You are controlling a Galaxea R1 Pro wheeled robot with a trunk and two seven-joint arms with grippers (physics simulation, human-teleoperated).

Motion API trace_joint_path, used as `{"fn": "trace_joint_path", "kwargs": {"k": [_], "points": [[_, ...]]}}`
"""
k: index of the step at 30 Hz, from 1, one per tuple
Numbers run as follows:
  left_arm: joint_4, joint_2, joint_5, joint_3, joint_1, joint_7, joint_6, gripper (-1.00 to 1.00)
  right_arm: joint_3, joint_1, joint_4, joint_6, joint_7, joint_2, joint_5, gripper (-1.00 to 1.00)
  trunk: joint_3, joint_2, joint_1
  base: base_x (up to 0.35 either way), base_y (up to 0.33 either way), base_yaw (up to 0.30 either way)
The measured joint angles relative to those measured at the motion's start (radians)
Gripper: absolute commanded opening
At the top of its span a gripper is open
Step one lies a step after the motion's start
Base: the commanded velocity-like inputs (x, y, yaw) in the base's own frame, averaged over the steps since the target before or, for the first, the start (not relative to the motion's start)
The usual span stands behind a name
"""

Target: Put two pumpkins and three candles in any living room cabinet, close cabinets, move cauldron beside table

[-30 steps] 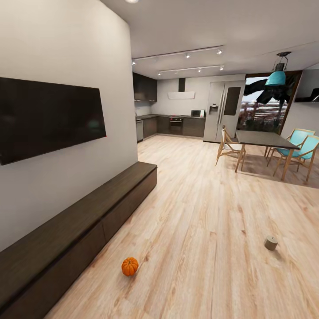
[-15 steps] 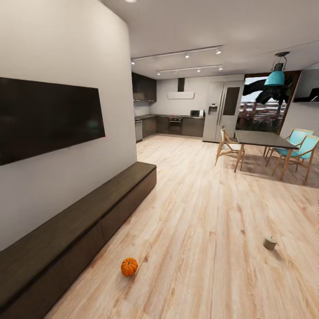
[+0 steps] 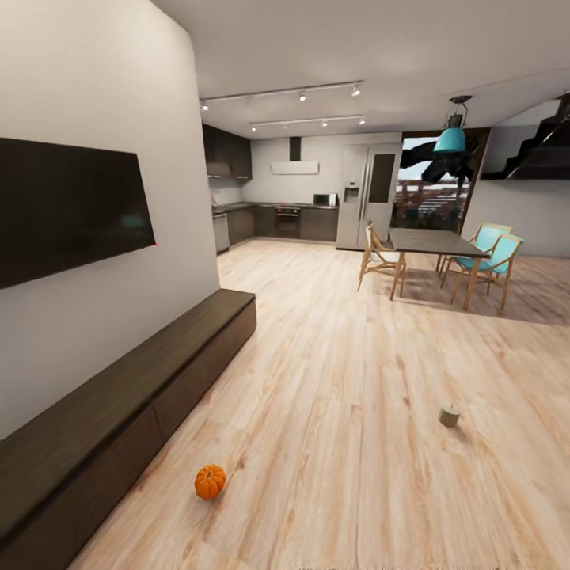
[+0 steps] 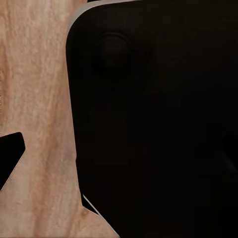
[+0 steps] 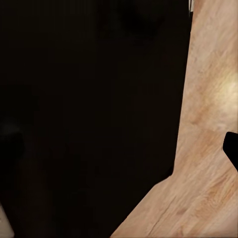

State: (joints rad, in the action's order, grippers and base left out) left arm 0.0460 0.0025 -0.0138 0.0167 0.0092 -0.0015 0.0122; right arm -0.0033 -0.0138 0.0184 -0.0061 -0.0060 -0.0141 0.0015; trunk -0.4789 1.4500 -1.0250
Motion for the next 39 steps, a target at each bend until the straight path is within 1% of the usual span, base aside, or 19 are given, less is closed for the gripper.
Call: {"fn": "trace_joint_path", "kwargs": {"k": [6, 11, 14, 16, 20, 22, 24, 25, 26, 27, 28, 29, 30, 31, 33, 35, 36, 37, 39], "points": [[0.0, 0.001, -0.001, 0.002, 0.0, 0.0, 0.0, 1.0, 0.003, 0.0, -0.001, -0.008, 0.0, -0.007, 0.004, 1.0, -0.003, 0.0, 0.0, 0.0, 0.0, -0.082], [0.007, 0.002, 0.0, -0.004, 0.0, 0.005, -0.002, 1.0, -0.001, 0.0, -0.003, -0.015, 0.001, -0.004, 0.003, 1.0, -0.004, 0.0, 0.0, 0.0, 0.0, -0.009], [0.02, 0.003, 0.0, -0.007, -0.002, 0.007, -0.005, 1.0, -0.003, 0.0, -0.003, -0.053, 0.001, -0.009, 0.001, 1.0, -0.004, 0.0, 0.0, 0.0, 0.0, -0.002], [0.044, 0.003, 0.001, -0.008, -0.003, 0.007, -0.011, 1.0, -0.003, 0.0, -0.003, -0.097, 0.001, -0.014, 0.001, 1.0, -0.004, 0.0, 0.0, 0.0, 0.0, 0.0], [0.134, 0.006, 0.005, -0.009, -0.003, 0.006, -0.029, 1.0, -0.003, 0.0, -0.012, -0.198, 0.008, -0.022, 0.0, 1.0, -0.004, 0.0, 0.0, 0.0, 0.0, 0.0], [0.192, 0.009, 0.007, -0.01, -0.004, 0.004, -0.061, 1.0, -0.003, 0.001, -0.041, -0.233, 0.009, -0.03, 0.0, 1.0, -0.004, 0.0, 0.0, 0.0, 0.0, 0.0], [0.293, 0.026, 0.009, -0.013, -0.01, -0.001, -0.15, 1.0, -0.004, 0.004, -0.1, -0.253, 0.008, -0.036, -0.005, 1.0, -0.004, 0.0, 0.0, 0.0, 0.0, 0.0], [0.324, 0.03, 0.01, -0.013, -0.011, -0.002, -0.176, 1.0, -0.005, 0.005, -0.117, -0.255, 0.007, -0.037, -0.007, 1.0, -0.004, 0.0, 0.0, 0.0, 0.0, 0.0], [0.384, 0.037, 0.011, -0.014, -0.014, -0.003, -0.227, 1.0, -0.005, 0.007, -0.154, -0.255, 0.006, -0.038, -0.015, 1.0, -0.003, 0.0, 0.0, 0.0, 0.0, 0.0], [0.418, 0.039, 0.012, -0.015, -0.016, -0.003, -0.251, 1.0, -0.005, 0.008, -0.176, -0.252, 0.005, -0.039, -0.022, 1.0, -0.004, 0.0, 0.0, 0.0, 0.0, 0.0], [0.478, 0.042, 0.013, -0.016, -0.019, -0.003, -0.294, 1.0, -0.006, 0.015, -0.222, -0.241, 0.004, -0.04, -0.044, 1.0, -0.003, 0.0, 0.0, 0.0, 0.0, 0.0], [0.511, 0.044, 0.013, -0.017, -0.021, -0.003, -0.313, 1.0, -0.007, 0.02, -0.249, -0.231, 0.003, -0.04, -0.061, 1.0, -0.004, 0.0, 0.0, 0.0, 0.0, 0.0], [0.567, 0.045, 0.013, -0.019, -0.029, 0.0, -0.34, 1.0, -0.01, 0.031, -0.3, -0.201, 0.001, -0.04, -0.103, 1.0, -0.003, 0.0, 0.0, 0.0, 0.0, 0.0], [0.63, 0.047, 0.012, -0.022, -0.05, 0.003, -0.365, 1.0, -0.013, 0.051, -0.373, -0.144, -0.014, -0.041, -0.176, 1.0, -0.003, 0.0, 0.0, 0.0, 0.0, 0.0], [0.678, 0.048, 0.012, -0.024, -0.094, 0.005, -0.381, 1.0, -0.016, 0.101, -0.463, -0.065, -0.073, -0.038, -0.287, 1.0, -0.003, 0.0, 0.0, 0.0, 0.0, 0.0], [0.696, 0.049, 0.012, -0.034, -0.13, 0.006, -0.379, 1.0, -0.016, 0.165, -0.508, -0.017, -0.165, -0.039, -0.373, 1.0, -0.003, 0.0, 0.0, 0.0, 0.0, 0.0], [0.699, 0.05, 0.012, -0.04, -0.136, 0.006, -0.376, 1.0, -0.016, 0.179, -0.514, -0.011, -0.187, -0.04, -0.389, 1.0, -0.004, 0.0, 0.0, 0.0, 0.0, 0.0], [0.702, 0.05, 0.012, -0.055, -0.143, 0.006, -0.367, 1.0, -0.016, 0.199, -0.522, -0.003, -0.223, -0.04, -0.407, 1.0, -0.004, 0.0, 0.0, 0.0, 0.0, 0.0], [0.706, 0.048, 0.009, -0.091, -0.151, 0.006, -0.333, 1.0, -0.011, 0.222, -0.536, 0.007, -0.268, -0.042, -0.424, 1.0, -0.004, 0.0, 0.0, 0.0, 0.0, 0.0]]}}
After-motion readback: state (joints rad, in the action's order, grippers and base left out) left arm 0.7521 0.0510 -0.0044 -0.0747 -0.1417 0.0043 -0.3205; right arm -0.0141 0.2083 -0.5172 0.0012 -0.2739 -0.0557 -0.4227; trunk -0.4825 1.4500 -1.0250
